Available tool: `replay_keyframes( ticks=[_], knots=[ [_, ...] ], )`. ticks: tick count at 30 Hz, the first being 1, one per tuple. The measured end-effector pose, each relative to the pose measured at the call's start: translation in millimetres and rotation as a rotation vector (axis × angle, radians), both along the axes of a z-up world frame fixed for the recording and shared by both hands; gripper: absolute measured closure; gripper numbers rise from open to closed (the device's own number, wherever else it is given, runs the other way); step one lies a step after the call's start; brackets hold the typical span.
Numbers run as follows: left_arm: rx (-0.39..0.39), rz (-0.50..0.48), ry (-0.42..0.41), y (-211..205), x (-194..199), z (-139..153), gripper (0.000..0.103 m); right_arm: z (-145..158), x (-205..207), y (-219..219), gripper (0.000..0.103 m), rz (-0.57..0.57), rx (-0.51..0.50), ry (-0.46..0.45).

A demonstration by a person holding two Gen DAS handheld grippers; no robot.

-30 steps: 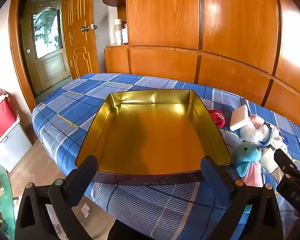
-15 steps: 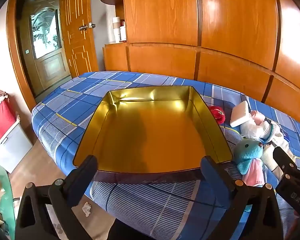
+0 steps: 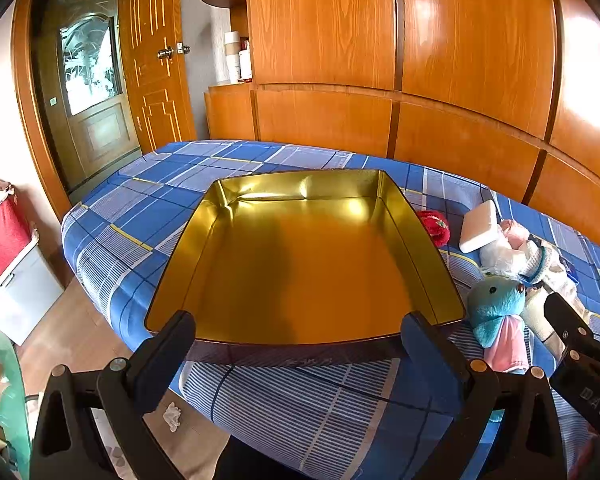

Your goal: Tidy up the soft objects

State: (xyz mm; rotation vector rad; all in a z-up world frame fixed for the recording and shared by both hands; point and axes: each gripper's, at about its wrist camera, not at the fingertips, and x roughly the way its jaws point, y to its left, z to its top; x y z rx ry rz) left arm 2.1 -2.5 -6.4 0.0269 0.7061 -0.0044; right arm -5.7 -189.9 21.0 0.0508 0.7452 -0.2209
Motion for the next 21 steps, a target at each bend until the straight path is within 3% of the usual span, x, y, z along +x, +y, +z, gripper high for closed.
replay_keyframes(
  ticks=[21],
  knots=[
    [0.004, -0.005, 0.010, -3.5, 1.8, -0.2, 0.000, 0.0, -1.1, -1.2, 0.000, -0.002, 0.004, -0.004]
  ],
)
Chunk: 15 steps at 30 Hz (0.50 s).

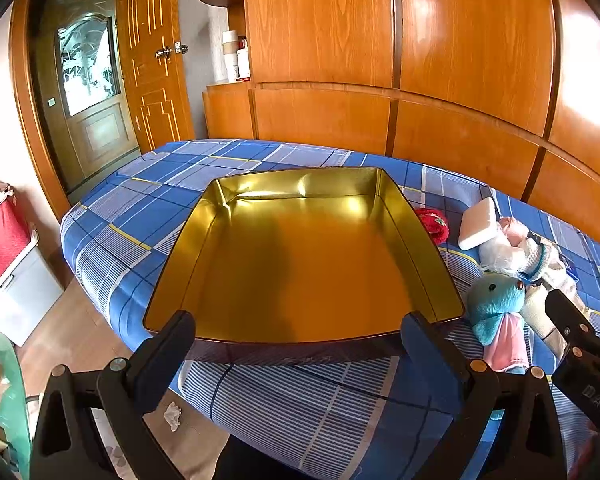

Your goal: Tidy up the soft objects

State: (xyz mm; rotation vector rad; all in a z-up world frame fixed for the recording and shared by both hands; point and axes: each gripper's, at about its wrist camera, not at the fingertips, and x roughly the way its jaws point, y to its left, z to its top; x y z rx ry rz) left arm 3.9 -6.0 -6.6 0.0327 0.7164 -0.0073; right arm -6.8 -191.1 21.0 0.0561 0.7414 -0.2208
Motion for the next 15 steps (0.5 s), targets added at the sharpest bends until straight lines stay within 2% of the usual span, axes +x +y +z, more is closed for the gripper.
replay_keyframes(
  ticks=[15],
  knots=[
    [0.001, 0.000, 0.006, -0.1, -0.7, -1.3, 0.000, -1.0, -0.5, -0.8, 0.000, 0.000, 0.004, 0.000]
  ],
)
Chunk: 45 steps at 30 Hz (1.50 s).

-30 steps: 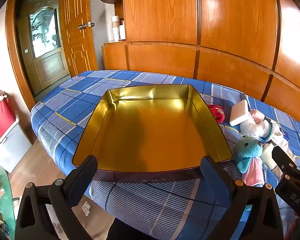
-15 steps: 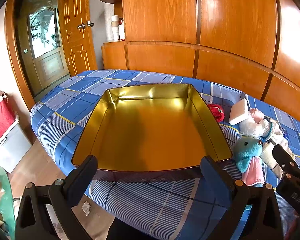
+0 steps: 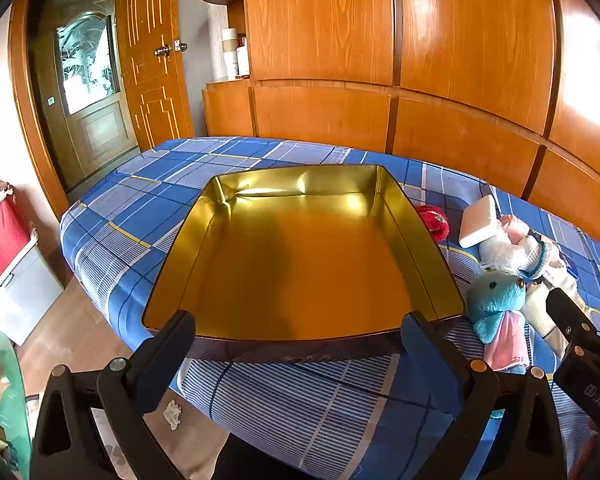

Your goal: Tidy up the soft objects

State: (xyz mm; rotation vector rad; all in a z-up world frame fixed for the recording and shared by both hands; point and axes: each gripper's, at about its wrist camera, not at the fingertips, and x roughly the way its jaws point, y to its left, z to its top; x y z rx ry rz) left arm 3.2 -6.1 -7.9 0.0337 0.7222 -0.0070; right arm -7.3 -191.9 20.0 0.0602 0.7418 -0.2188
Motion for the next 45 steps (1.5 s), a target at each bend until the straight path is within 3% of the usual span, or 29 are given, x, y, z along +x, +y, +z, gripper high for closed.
replay_keyframes(
  ticks=[26, 29, 33, 36, 39, 42, 45],
  knots=[
    [-0.007, -0.048, 0.011, -6, -1, 0, 0.000, 5, -1, -22, 0.000, -0.018, 0.006, -0.020],
    [-0.059, -0.133, -0.004, -10, -4, 5, 0.000, 12, 4, -46, 0.000, -0.021, 0.034, -0.023],
    [-0.116, -0.341, 0.022, -26, -3, 14, 0.000, 19, 13, -89, 0.000, -0.022, 0.082, -0.010],
    [-0.142, -0.529, 0.079, -51, -4, 17, 0.000, 20, 20, -126, 0.000, -0.014, 0.125, 0.002],
    [-0.136, -0.655, 0.146, -80, -8, 10, 0.000, 10, 24, -154, 0.000, -0.026, 0.139, 0.010],
    [-0.123, -0.727, 0.222, -110, -9, -4, 0.000, -5, 23, -177, 0.000, -0.051, 0.173, 0.013],
    [-0.109, -0.734, 0.273, -133, 0, -15, 0.007, -13, 23, -192, 0.000, -0.091, 0.239, 0.026]
  ],
)
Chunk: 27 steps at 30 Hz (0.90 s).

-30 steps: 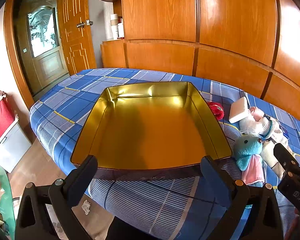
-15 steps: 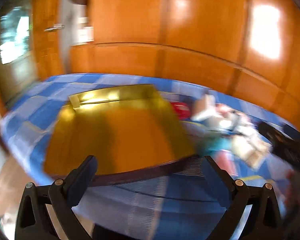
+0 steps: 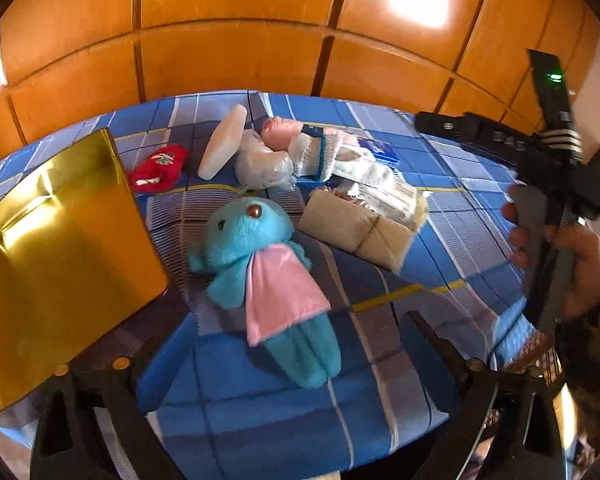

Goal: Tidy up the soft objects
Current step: 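Grasp the blue teddy bear with the left tool while the right tool grasps the red sock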

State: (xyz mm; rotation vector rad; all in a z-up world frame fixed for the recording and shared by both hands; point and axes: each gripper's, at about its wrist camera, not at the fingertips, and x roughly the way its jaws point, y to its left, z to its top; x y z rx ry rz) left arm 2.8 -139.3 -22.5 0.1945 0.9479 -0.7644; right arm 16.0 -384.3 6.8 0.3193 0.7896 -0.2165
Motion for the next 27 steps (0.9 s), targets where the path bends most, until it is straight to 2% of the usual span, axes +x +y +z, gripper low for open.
replay_keyframes(
  ticks=[6, 10, 12, 13, 15, 18, 23, 24, 25, 27],
  knots=[
    [0.073, 0.065, 0.057, -28, 26, -20, 0.013, 6, -5, -7, 0.000, -0.007, 0.061, -0.048],
    [0.128, 0.111, 0.037, -44, 40, -38, 0.015, 9, -4, -5, 0.000, 0.005, 0.082, -0.065],
    [0.168, 0.142, 0.015, -51, 46, -46, 0.032, 10, -3, -3, 0.000, 0.010, 0.075, -0.064],
    [0.190, 0.148, 0.015, -53, 48, -51, 0.044, 10, -2, -2, 0.000, 0.013, 0.069, -0.062],
    [0.230, 0.143, -0.021, -57, 48, -59, 0.050, 10, -1, -1, 0.002, 0.017, 0.061, -0.059],
    [0.208, 0.124, -0.046, -55, 44, -60, 0.062, 8, 1, -1, 0.007, 0.022, 0.057, -0.047],
    [0.141, 0.082, -0.086, -45, 36, -46, 0.065, -2, 5, 1, 0.020, 0.048, 0.074, 0.002],
    [0.122, 0.075, -0.092, -43, 34, -42, 0.065, -4, 6, 2, 0.024, 0.057, 0.078, 0.011],
    [0.099, 0.060, -0.099, -39, 30, -36, 0.065, -7, 8, 5, 0.034, 0.070, 0.083, 0.023],
    [0.062, 0.043, -0.120, -29, 22, -24, 0.065, -11, 13, 9, 0.046, 0.093, 0.105, 0.050]
  ],
)
